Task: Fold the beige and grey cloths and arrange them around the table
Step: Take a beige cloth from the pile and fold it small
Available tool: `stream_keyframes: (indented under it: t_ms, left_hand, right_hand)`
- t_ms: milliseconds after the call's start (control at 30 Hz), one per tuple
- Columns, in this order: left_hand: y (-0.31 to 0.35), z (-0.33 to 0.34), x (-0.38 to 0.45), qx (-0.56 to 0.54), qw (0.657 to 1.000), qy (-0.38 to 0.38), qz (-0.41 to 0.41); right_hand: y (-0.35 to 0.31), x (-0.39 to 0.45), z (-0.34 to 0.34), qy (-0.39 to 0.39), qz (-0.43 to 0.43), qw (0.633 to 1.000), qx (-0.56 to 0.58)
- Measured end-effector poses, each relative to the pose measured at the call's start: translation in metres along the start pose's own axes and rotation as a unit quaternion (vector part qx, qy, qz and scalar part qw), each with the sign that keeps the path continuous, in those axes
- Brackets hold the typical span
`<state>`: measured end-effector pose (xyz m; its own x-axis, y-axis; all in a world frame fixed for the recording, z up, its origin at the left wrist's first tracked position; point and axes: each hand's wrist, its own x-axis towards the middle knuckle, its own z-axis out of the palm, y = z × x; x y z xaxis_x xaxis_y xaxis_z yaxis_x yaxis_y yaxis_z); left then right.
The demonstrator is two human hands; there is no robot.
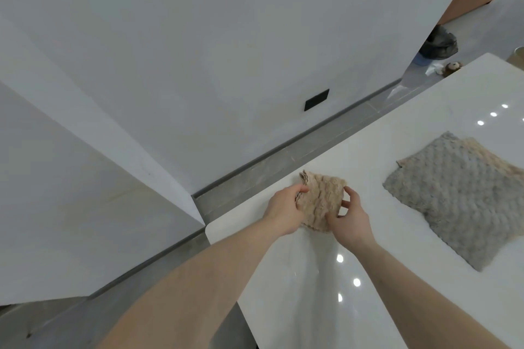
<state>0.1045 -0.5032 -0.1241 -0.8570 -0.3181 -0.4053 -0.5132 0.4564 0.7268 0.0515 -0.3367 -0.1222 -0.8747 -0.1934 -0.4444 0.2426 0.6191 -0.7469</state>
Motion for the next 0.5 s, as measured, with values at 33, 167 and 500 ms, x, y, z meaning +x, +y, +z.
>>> stream_keyframes:
  t_ms: [33,167,500]
  left_hand:
    - [-0.001,0.000,0.006,0.015,1.000,-0.008,0.008]
    - [-0.009,-0.002,0.024,0.124,0.989,-0.060,0.061]
    - [-0.042,0.022,-0.001,0.336,0.919,-0.096,0.180]
  right_hand:
    - [-0.001,0.006,0.002,0.001,-0.007,1.000,-0.003]
    - [0.001,0.019,0.009,-0.002,-0.042,0.998,-0.054]
    - [0.047,0.002,0.019,-0.067,-0.174,0.925,-0.330]
